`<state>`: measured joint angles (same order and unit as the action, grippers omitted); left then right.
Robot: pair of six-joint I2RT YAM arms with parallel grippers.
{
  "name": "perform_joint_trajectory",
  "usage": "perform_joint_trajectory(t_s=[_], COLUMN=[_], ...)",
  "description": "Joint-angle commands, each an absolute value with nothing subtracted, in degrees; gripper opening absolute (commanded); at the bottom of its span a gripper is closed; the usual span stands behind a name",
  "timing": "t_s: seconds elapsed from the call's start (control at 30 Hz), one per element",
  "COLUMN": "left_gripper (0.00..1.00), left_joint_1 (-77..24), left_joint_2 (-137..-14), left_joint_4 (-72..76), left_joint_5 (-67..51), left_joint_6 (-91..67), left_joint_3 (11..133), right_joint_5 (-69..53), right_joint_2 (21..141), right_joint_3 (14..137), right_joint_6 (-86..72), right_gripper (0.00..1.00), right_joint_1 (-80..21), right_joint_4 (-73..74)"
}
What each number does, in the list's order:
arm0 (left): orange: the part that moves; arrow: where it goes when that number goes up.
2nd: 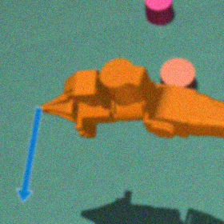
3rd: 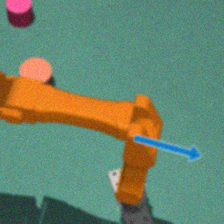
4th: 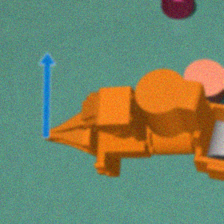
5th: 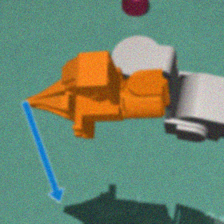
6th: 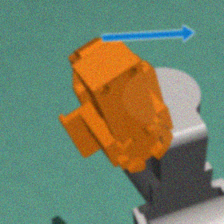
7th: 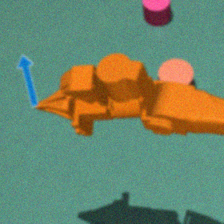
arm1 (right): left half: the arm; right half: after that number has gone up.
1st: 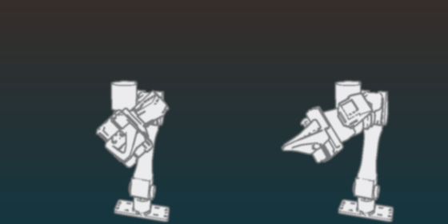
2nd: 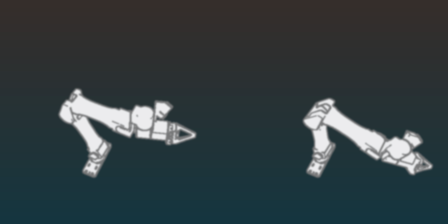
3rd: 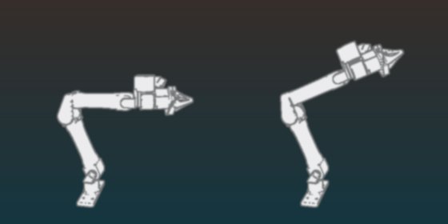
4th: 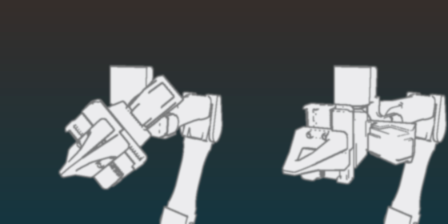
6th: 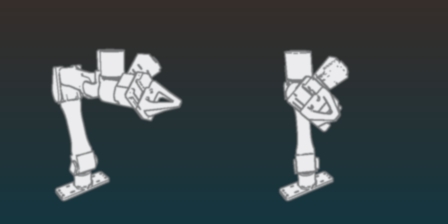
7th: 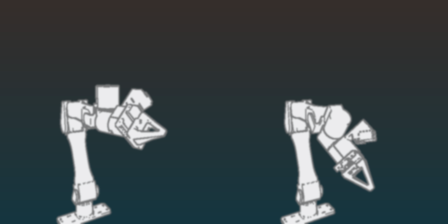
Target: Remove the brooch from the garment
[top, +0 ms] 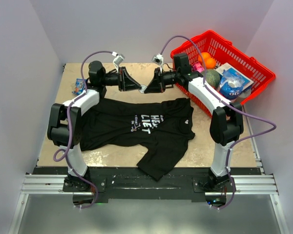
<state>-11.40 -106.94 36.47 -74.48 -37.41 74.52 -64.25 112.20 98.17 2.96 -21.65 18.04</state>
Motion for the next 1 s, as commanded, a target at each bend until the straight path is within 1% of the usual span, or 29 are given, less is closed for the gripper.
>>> perform_joint_trajectory(t_s=[0.0, 0.1, 0.23, 0.5, 0.97], left_gripper=[0.09, 0.15, 0.18, 0.18, 0.17], left_joint_1=[-12.48, -12.57, -12.57, -12.57, -12.04], left_joint_2=[-107.05, -106.88, -106.96, -106.79, -106.43], left_joint_4=[38.76, 38.76, 37.36, 32.52, 31.64], left_joint_5=[-77.34, -77.61, -77.96, -77.52, -77.61], left_joint_6=[-38.58, -38.58, -37.45, -33.31, -33.57], left_joint_3=[76.99, 76.64, 76.64, 76.73, 76.99], right_joint_5=[-64.6, -64.69, -64.69, -64.69, -64.34], right_joint_2=[110.57, 110.74, 110.92, 110.83, 110.83], right_joint_3=[98.17, 98.26, 98.26, 98.09, 97.47], right_joint_6=[1.76, 1.23, 0.79, 0.53, 0.44], right_gripper=[0.04, 0.04, 0.04, 0.04, 0.03], right_joint_1=[-21.89, -21.89, -21.88, -21.88, -21.88], right_joint_4=[15.21, 14.86, 14.41, 14.24, 14.24])
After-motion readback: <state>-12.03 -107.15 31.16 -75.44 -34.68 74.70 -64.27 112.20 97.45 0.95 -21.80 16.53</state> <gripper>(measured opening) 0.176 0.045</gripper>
